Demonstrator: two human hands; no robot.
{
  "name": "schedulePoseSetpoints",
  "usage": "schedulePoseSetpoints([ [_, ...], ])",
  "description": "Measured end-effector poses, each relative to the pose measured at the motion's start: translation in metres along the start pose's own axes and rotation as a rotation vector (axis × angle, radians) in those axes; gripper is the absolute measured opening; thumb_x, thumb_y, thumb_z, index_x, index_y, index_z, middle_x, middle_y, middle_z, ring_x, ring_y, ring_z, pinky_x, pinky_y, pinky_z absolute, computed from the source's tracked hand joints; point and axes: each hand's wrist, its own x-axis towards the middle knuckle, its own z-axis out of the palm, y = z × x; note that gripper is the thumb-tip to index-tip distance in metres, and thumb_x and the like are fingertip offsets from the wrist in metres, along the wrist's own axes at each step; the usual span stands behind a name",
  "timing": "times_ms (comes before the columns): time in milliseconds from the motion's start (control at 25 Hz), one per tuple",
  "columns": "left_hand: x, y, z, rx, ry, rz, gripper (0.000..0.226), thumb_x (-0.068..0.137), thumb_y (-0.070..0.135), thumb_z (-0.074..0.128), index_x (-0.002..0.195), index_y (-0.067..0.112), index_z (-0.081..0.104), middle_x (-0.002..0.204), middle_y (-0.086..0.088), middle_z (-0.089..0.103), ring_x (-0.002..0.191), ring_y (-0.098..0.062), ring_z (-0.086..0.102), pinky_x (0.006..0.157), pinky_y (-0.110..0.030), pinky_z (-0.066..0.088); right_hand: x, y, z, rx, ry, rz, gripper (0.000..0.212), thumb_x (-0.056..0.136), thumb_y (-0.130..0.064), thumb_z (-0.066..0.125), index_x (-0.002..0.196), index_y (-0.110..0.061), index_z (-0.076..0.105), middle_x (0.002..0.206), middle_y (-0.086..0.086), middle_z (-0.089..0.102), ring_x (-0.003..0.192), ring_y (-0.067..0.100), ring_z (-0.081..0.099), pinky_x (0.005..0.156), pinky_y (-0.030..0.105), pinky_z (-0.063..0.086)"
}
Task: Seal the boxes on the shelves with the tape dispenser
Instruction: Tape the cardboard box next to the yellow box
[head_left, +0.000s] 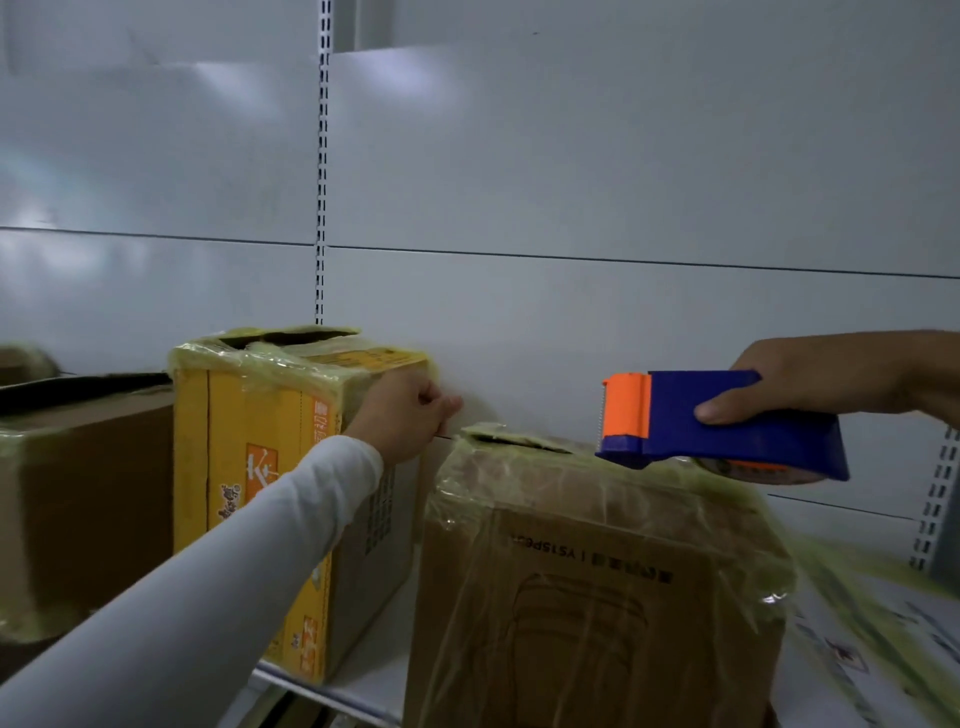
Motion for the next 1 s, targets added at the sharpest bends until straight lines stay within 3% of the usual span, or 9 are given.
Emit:
schedulePoseSetpoints([
  [200,0.006,-0.018,0.011,-0.021,-0.112,-0.082,0.039,0.091,0.024,0.061,0.055,0.009,0.057,0.051,-0.005,0.055,0.042,-0.014,0.044,0.053,-0.023,0.04,0.012,-0.01,0.007,-0.008,-0.043,0.054,0.055,0.073,-0.062,0.064,0.086,-0.009,0.072,0.081,0.009,0.076,0.062,0.015,0.068,0.059,0.02,0.049],
  [360,0.007,-0.034,0.018,-0.241,-0.222,-0.205,0.038,0.092,0.022,0.061,0.058,0.007,0.053,0.039,0.005,0.049,0.037,-0.012,0.04,0.04,-0.02,0.035,0.017,-0.011,0.013,-0.011,-0.084,0.1,0.061,0.073,-0.067,0.07,0.091,-0.009,0.073,0.084,0.009,0.076,0.065,0.015,0.069,0.061,0.02,0.049],
  [520,0.007,-0.038,0.022,-0.325,-0.264,-0.287,0.031,0.089,0.027,0.064,0.07,0.004,0.058,0.055,-0.004,0.057,0.046,-0.015,0.049,0.042,-0.022,0.041,0.021,-0.01,0.015,0.009,-0.077,0.134,0.058,0.074,-0.061,0.065,0.092,-0.007,0.074,0.085,0.011,0.076,0.064,0.016,0.068,0.058,0.02,0.049],
  [640,0.007,-0.034,0.027,-0.004,-0.079,-0.159,0.026,0.085,0.032,0.068,0.079,0.007,0.06,0.07,-0.005,0.056,0.067,-0.02,0.058,0.064,-0.032,0.054,0.02,-0.012,0.018,0.006,-0.063,0.147,0.057,0.073,-0.061,0.064,0.091,-0.008,0.074,0.083,0.01,0.076,0.063,0.016,0.068,0.058,0.021,0.048],
  [720,0.005,-0.031,0.024,0.049,0.059,-0.086,0.042,0.078,0.031,0.075,0.109,0.012,0.053,0.089,0.001,0.052,0.088,-0.017,0.055,0.084,-0.035,0.049,0.018,-0.013,0.02,0.007,-0.056,0.152,0.057,0.072,-0.062,0.065,0.09,-0.008,0.073,0.081,0.009,0.076,0.062,0.016,0.068,0.057,0.02,0.048],
  [800,0.002,-0.029,0.019,0.01,0.104,0.007,0.048,0.075,0.027,0.078,0.112,0.017,0.049,0.09,0.005,0.051,0.085,-0.013,0.051,0.077,-0.027,0.046,0.016,-0.014,0.02,0.014,-0.048,0.151,0.056,0.071,-0.061,0.065,0.089,-0.009,0.073,0.08,0.008,0.076,0.061,0.014,0.068,0.056,0.019,0.048],
  [880,-0.001,-0.025,0.017,0.047,0.073,0.161,0.019,0.081,0.018,0.072,0.096,0.017,0.061,0.081,0.006,0.059,0.075,-0.012,0.055,0.067,-0.021,0.043,0.014,-0.016,0.022,0.008,-0.048,0.146,0.057,0.07,-0.062,0.064,0.09,-0.01,0.072,0.08,0.006,0.076,0.062,0.013,0.069,0.057,0.019,0.049],
  [920,-0.001,-0.023,0.018,0.05,0.021,0.199,0.009,0.084,0.015,0.067,0.093,0.016,0.067,0.083,0.005,0.065,0.077,-0.013,0.059,0.07,-0.023,0.047,0.013,-0.017,0.022,0.011,-0.047,0.144,0.057,0.069,-0.062,0.064,0.091,-0.01,0.072,0.081,0.005,0.077,0.063,0.012,0.069,0.058,0.019,0.049],
  [1000,-0.002,-0.021,0.016,0.032,-0.121,0.155,0.018,0.09,0.013,0.059,0.1,0.016,0.074,0.095,0.001,0.072,0.088,-0.013,0.065,0.085,-0.027,0.051,0.013,-0.016,0.022,0.022,-0.051,0.138,0.057,0.067,-0.062,0.064,0.091,-0.011,0.071,0.08,0.004,0.077,0.062,0.011,0.069,0.057,0.018,0.049],
])
